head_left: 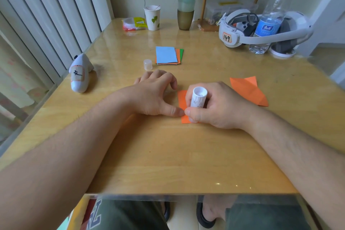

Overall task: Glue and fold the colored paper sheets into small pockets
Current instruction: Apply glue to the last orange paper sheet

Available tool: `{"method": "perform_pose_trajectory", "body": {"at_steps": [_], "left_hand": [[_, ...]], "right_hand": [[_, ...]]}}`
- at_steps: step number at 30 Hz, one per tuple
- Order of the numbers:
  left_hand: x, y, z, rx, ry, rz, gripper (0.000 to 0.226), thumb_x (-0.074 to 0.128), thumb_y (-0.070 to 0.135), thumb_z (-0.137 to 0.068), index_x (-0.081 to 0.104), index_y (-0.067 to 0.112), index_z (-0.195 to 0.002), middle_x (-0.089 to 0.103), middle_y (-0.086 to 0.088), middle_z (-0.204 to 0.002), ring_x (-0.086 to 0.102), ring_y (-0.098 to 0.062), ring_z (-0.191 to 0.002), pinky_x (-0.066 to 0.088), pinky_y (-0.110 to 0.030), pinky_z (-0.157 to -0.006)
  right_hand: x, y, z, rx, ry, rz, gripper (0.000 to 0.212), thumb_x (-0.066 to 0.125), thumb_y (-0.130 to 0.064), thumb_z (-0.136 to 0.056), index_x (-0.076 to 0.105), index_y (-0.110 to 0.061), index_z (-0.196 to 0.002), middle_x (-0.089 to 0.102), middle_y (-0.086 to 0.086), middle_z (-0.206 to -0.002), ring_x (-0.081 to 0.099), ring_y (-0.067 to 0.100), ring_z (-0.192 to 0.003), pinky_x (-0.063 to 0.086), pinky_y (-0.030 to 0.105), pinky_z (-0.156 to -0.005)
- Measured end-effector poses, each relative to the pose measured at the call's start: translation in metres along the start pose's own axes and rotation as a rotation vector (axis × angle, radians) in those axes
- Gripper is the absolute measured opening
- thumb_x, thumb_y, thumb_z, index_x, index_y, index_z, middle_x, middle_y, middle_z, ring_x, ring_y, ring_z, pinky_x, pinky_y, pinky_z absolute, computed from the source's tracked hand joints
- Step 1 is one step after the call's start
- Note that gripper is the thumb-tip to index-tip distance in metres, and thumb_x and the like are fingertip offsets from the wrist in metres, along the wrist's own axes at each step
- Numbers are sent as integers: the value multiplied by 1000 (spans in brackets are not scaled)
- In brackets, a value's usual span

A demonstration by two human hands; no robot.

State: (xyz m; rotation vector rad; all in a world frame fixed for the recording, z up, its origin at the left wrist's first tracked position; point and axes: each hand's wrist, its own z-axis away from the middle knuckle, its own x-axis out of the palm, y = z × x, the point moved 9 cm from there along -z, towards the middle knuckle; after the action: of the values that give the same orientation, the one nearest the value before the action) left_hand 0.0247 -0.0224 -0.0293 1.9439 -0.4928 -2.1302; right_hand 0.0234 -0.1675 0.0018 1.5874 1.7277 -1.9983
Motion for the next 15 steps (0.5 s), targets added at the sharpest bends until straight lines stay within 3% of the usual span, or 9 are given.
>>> {"method": "perform_pose_trajectory", "body": {"at_steps": [5, 9, 15], "left_hand": [[1, -1, 0, 6, 3, 13, 78, 59, 88, -43, 40, 48, -107, 34, 19, -133, 22, -10, -125, 21, -34, -105], [0, 0, -1, 22, 24, 12, 69, 71, 81, -55, 41, 47, -107, 34, 18, -134, 22, -10, -124, 20, -35, -105], [-1, 0, -1, 30, 31, 13, 66, 74, 76, -60, 42, 45, -109, 35, 17, -135, 21, -9, -125, 21, -36, -108]], "right_hand": [[-10, 11, 8, 33, -14, -42, 9, 71, -22, -79, 63, -16, -79, 76, 0, -70, 71, 25, -75, 58, 45, -74], [-16, 15, 10, 42, 3, -46, 9, 67, -19, -75, 62, -12, -78, 75, 3, -68, 71, 24, -73, 57, 43, -73], [-25, 24, 10, 46, 21, -27, 6, 65, -16, -72, 60, -13, -73, 73, 3, -63, 68, 22, -67, 54, 37, -68]]}}
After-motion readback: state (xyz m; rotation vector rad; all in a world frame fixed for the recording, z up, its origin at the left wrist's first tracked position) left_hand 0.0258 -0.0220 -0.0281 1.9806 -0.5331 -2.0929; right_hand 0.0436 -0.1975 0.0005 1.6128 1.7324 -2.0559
